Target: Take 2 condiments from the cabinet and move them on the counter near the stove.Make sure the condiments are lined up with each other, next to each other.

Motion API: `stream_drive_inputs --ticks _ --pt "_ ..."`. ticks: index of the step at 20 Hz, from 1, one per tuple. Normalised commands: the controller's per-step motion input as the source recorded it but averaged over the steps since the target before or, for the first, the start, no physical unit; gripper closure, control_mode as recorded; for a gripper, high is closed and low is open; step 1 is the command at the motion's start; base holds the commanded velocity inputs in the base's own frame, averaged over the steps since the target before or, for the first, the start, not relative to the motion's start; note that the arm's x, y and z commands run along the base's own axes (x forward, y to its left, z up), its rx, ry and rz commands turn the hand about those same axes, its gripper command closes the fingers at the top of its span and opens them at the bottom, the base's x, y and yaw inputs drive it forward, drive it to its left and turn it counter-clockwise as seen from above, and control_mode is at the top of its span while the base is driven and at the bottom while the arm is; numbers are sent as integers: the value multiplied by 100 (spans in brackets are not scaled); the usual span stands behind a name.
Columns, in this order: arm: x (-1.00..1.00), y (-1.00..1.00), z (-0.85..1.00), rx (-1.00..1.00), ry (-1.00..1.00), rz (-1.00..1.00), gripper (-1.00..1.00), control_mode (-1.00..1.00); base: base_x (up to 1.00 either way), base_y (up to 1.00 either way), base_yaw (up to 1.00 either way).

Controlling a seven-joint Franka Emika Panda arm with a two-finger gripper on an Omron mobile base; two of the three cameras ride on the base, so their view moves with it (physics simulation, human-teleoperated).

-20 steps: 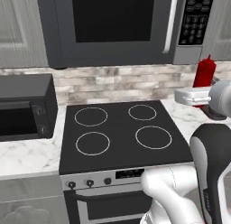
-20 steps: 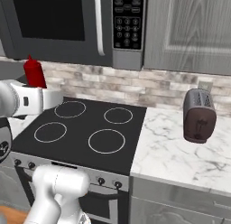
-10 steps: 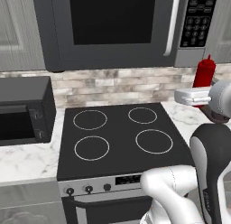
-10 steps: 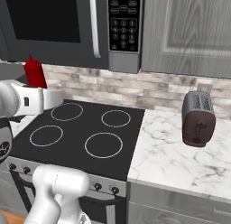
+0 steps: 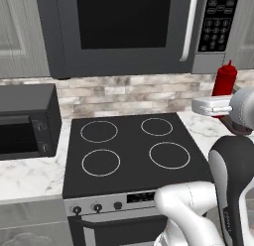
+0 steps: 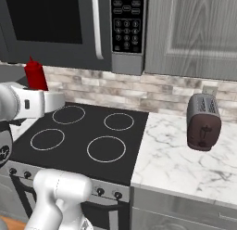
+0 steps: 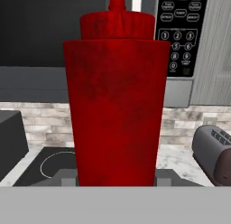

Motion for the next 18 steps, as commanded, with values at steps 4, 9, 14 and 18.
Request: stream_drive_inputs --ticks 4,9,14,18 --pt "0 0 0 0 0 0 100 100 8 0 0" --pt "0 0 0 0 0 0 100 100 8 -13 4" --pt "0 -57 -14 0 1 14 100 -100 0 -10 3" --pt "0 -78 -16 0 2 18 100 -100 0 0 0"
